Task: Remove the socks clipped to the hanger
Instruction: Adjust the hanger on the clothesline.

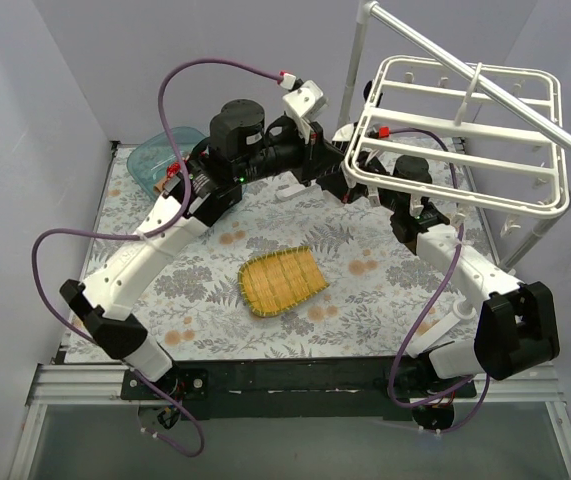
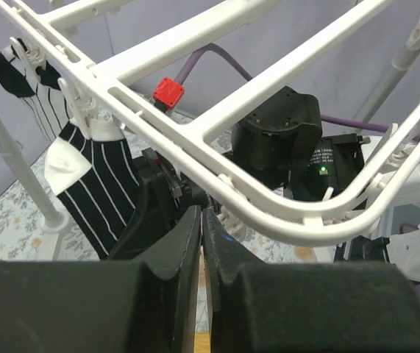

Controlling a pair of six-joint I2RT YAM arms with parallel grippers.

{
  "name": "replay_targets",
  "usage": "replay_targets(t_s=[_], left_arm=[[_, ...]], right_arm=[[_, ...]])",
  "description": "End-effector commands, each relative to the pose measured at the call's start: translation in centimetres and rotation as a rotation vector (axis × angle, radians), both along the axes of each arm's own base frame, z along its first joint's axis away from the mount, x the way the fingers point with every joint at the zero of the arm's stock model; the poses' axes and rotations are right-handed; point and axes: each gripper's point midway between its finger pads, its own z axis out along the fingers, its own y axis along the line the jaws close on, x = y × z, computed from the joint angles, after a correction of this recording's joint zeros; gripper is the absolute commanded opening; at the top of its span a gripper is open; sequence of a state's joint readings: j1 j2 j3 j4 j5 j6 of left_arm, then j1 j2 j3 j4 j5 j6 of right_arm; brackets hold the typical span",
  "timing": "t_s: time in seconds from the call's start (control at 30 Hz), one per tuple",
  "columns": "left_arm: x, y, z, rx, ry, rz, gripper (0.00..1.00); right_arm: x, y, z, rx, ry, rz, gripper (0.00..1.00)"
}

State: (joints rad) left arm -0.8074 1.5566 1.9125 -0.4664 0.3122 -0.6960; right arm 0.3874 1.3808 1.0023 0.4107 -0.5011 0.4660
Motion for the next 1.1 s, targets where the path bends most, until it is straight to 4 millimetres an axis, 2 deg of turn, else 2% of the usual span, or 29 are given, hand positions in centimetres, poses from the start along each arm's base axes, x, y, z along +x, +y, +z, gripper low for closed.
replay_targets(t_s=[0.0, 0.03, 0.07, 0.1, 0.13, 0.17, 0.2, 0.3, 0.47, 0.57, 0.67, 0.7, 0.73, 0.77, 0.8, 0.83, 0.87, 0.9, 0.93, 0.97, 1.0, 1.03, 1.07], left_arm=[[-3.7, -1.4, 4.8, -0.05, -0.103, -0.113, 0.04], [-4.0, -3.4, 3.8, -0.024, -0.097, -0.132, 0.04], [-4.6, -4.3, 3.5, -0.004, -0.1, -0.141, 0.05], [-5.8, -6.1, 2.9, 0.012, -0.097, -0.164, 0.05], [-5.6, -7.6, 2.3, 0.029, -0.098, -0.174, 0.05], [-5.9, -8.5, 1.1, 0.06, -0.078, -0.192, 0.05], [-7.1, -9.6, 0.6, 0.069, -0.073, -0.226, 0.04], [-8.6, -11.3, -0.6, 0.094, -0.09, -0.259, 0.04], [-8.7, -11.1, -0.5, 0.075, -0.1, -0.25, 0.05], [-8.8, -10.4, 0.2, 0.06, -0.105, -0.227, 0.04], [-8.7, -8.7, 1.3, 0.04, -0.104, -0.179, 0.06], [-8.8, -8.5, 0.0, 0.062, -0.079, -0.175, 0.07], [-9.5, -6.9, 1.6, 0.029, -0.092, -0.168, 0.08], [-9.5, -6.3, 1.6, 0.017, -0.088, -0.164, 0.11], [-9.7, -5.7, 0.6, 0.021, -0.057, -0.165, 0.12], [-10.3, -4.2, 1.9, -0.017, -0.062, -0.169, 0.12], [-10.1, -3.1, 2.2, -0.034, -0.054, -0.173, 0.15], [-10.2, -2.6, 1.4, -0.034, -0.008, -0.182, 0.17], [-10.7, -1.1, 2.6, -0.069, -0.015, -0.186, 0.19], [-9.8, 0.1, 2.8, -0.079, -0.007, -0.166, 0.24], [-10.3, 0.6, 2.8, -0.088, 0.013, -0.204, 0.26], [-10.6, 1.9, 3.7, -0.126, 0.037, -0.211, 0.27], [-9.3, 3.2, 4.0, -0.147, 0.053, -0.189, 0.27]], right_arm=[[-0.3, 0.1, 2.7, 0.008, -0.067, 0.017, 0.01], [-0.2, 0.1, 2.7, 0.005, -0.068, 0.017, 0.01], [-0.3, 0.1, 2.5, 0.003, -0.066, 0.018, 0.01], [-0.3, 0.0, 2.4, 0.0, -0.066, 0.014, 0.01], [-0.3, 0.0, 2.3, -0.003, -0.067, 0.012, 0.01], [-0.3, -0.1, 2.1, -0.007, -0.067, 0.009, 0.01], [-0.3, -0.1, 1.9, -0.011, -0.062, 0.006, 0.01], [-0.4, -0.2, 1.7, -0.02, -0.064, 0.005, 0.01], [-0.5, -0.3, 1.8, -0.018, -0.064, 0.005, 0.01], [-0.6, -0.2, 1.6, -0.016, -0.056, 0.007, 0.01], [-0.6, -0.3, 1.3, -0.018, -0.05, 0.008, 0.01], [-0.7, -0.2, 1.4, -0.016, -0.052, 0.008, 0.01], [-0.7, -0.2, 1.2, -0.017, -0.049, 0.01, 0.01], [-0.7, -0.3, 1.1, -0.017, -0.046, 0.01, 0.01], [-0.8, -0.3, 1.1, -0.017, -0.049, 0.01, 0.01], [-0.8, -0.3, 1.2, -0.014, -0.047, 0.007, 0.01], [-0.8, -0.3, 1.3, -0.011, -0.05, 0.008, 0.01], [-0.8, -0.2, 1.2, -0.011, -0.047, 0.01, 0.01], [-0.8, -0.2, 1.2, -0.01, -0.046, 0.013, 0.01], [-0.9, -0.2, 1.4, -0.009, -0.049, 0.013, 0.01], [-0.9, -0.2, 1.3, -0.009, -0.047, 0.011, 0.01], [-0.9, -0.2, 1.4, -0.009, -0.049, 0.011, 0.01], [-0.8, -0.3, 1.3, -0.012, -0.046, 0.007, 0.01]])
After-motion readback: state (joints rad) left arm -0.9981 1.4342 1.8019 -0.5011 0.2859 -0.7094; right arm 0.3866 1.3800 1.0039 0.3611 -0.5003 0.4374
